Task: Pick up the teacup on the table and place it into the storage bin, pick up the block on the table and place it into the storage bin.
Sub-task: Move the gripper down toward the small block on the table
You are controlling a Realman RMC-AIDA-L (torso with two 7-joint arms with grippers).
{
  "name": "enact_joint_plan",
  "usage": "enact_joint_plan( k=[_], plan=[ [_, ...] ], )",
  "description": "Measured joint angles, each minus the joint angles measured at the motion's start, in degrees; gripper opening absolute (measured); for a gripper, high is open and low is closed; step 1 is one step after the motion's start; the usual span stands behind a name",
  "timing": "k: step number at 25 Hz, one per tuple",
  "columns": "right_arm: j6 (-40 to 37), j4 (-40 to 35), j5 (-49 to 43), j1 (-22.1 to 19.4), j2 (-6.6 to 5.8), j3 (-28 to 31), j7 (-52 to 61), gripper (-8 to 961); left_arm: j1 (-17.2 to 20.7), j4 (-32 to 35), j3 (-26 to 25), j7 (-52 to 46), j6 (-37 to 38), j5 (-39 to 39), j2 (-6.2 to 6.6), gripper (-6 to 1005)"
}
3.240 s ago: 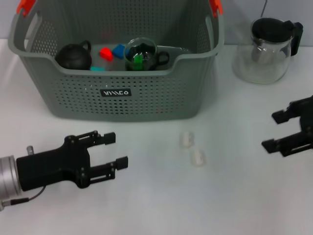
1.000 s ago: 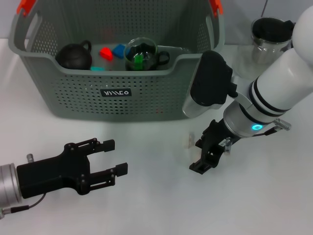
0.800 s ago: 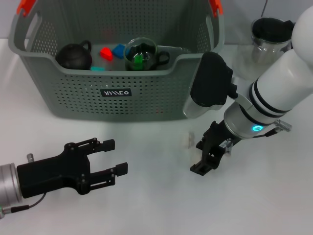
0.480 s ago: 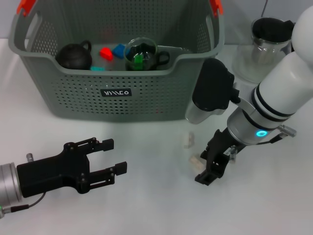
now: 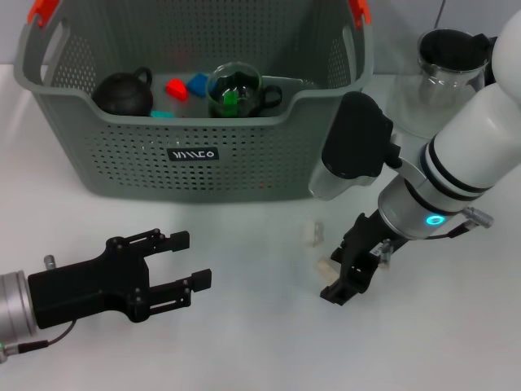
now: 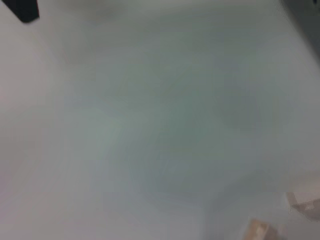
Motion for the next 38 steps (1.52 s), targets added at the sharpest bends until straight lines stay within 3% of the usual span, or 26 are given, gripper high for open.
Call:
enact_joint_plan(
  k=[21, 32, 38],
  plan=[
    [3.5, 2.9, 3.1, 2.1, 0.15, -2.7, 6.6, 675, -0.3, -0.1, 0.0, 0.2, -0.6, 0.0, -0.09, 723],
    [-2.8, 2.2, 8.2, 1.9, -0.16, -2.6, 1.6, 675, -0.2, -0.2, 0.0, 0.3, -0.7, 0.0, -0.09, 723],
    [-1.9, 2.4, 8.3, 1.7, -0.34, -1.0, 2.0, 674, 0.0, -0.1, 0.0, 0.3, -0.8, 0.0, -0.09, 723]
  ],
)
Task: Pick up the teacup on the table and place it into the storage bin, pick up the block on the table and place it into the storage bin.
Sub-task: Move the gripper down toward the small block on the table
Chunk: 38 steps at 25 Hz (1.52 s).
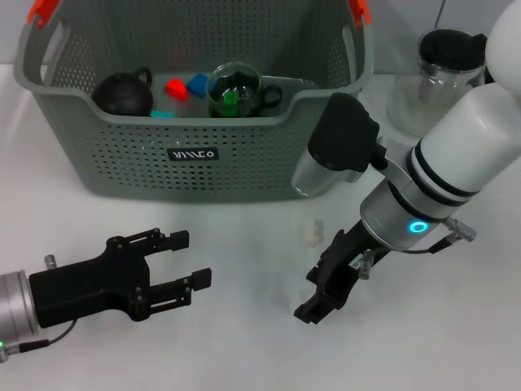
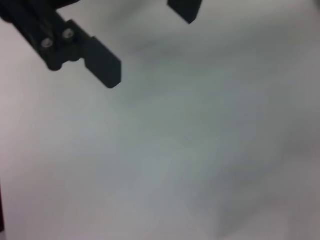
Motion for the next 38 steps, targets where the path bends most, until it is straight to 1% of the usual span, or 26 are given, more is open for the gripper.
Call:
enact_joint_plan(
  k=[3, 16, 20, 25, 33, 38],
  plan=[
    [0.2, 0.1, -0.2, -0.1, -0.01, 0.0, 0.2, 674, 0.0, 0.0, 0.0, 0.0, 0.0, 0.0, 0.00, 723],
    [1.9, 1.1, -2.9, -0.3, -0.03, -0.4, -0.4, 556, -0.7, -1.2, 0.4, 0.1, -1.4, 0.1, 0.00, 723],
    [1.9, 1.3, -4.1, -0.3, 0.26, -1.1, -0.5, 520, -0.7, -1.2, 0.4, 0.1, -1.4, 0.1, 0.00, 723],
    [1.8, 1.3, -4.0, -0.3, 0.27, -1.9, -0.3, 409, -0.7, -1.2, 0.3, 0.1, -1.4, 0.1, 0.00, 723],
    [1.4, 1.4, -3.9, -0.2, 0.37, -2.1, 0.0, 412, -0.6, -1.2, 0.2, 0.1, -1.4, 0.1, 0.00, 723],
    [1.5, 1.9, -3.9, -0.2, 0.42, -2.9, 1.0, 330, -0.6, -1.2, 0.2, 0.1, -1.4, 0.1, 0.00, 723]
  ],
)
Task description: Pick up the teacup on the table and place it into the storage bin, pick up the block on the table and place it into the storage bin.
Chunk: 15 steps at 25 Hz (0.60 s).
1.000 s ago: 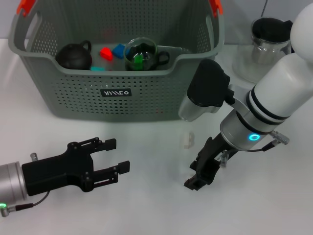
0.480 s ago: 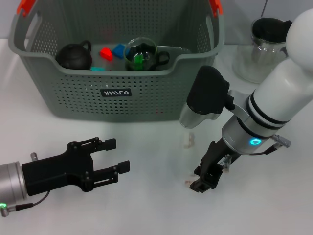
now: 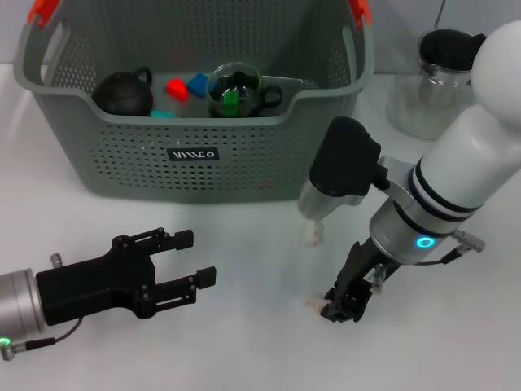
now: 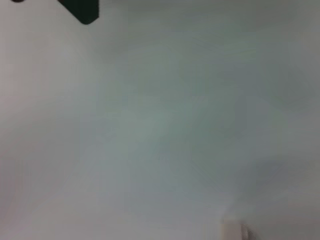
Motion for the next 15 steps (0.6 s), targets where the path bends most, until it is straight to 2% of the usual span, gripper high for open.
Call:
enact_joint_plan(
  k=[9, 13, 15],
  plan=[
    [-1.5, -1.6, 0.3, -0.1, -0.31, 1.1, 1.6, 205, 0.0, 0.0, 0.0, 0.0, 0.0, -0.1, 0.00, 723],
    [-5.8, -10.0, 0.4, -3.0, -0.49, 5.7, 2.0, 180, 0.0, 0.0, 0.0, 0.0, 0.0, -0.1, 0.00, 723],
    [-7.8, -18.7, 0.5, -6.2, -0.51, 9.9, 1.9, 187, 0.0, 0.0, 0.0, 0.0, 0.0, -0.1, 0.00, 723]
  ],
)
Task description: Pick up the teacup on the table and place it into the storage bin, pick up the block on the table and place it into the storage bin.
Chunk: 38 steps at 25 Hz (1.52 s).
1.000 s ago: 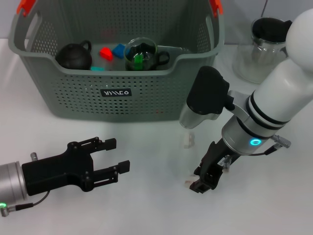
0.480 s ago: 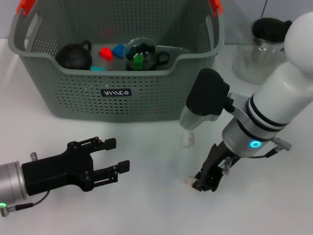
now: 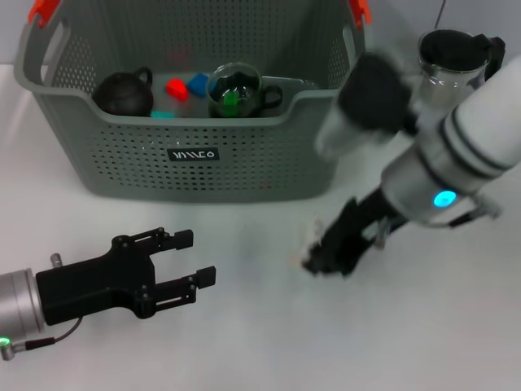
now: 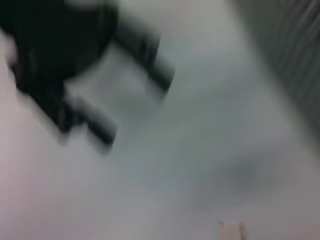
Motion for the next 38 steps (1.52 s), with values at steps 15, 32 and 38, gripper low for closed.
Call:
enact_joint_plan(
  k=[15, 32, 38],
  plan=[
    [-4.3, -19.3, 21.2, -7.8, -0.18, 20.8, -7.4, 236, 0.5, 0.0, -0.9, 0.0, 0.6, 0.1, 0.26, 723],
    [25.4, 11.0, -5.6, 16.0, -0.26, 23.8, 1.2, 292, 0.1, -0.8, -0.9, 0.4, 4.4, -0.5, -0.09, 723],
    [34.0, 25.7, -9.0, 22.7, -0.32, 22.7, 0.4, 311, 0.1, -1.1, -0.9, 0.6, 4.9, -0.6, -0.09, 723]
  ],
)
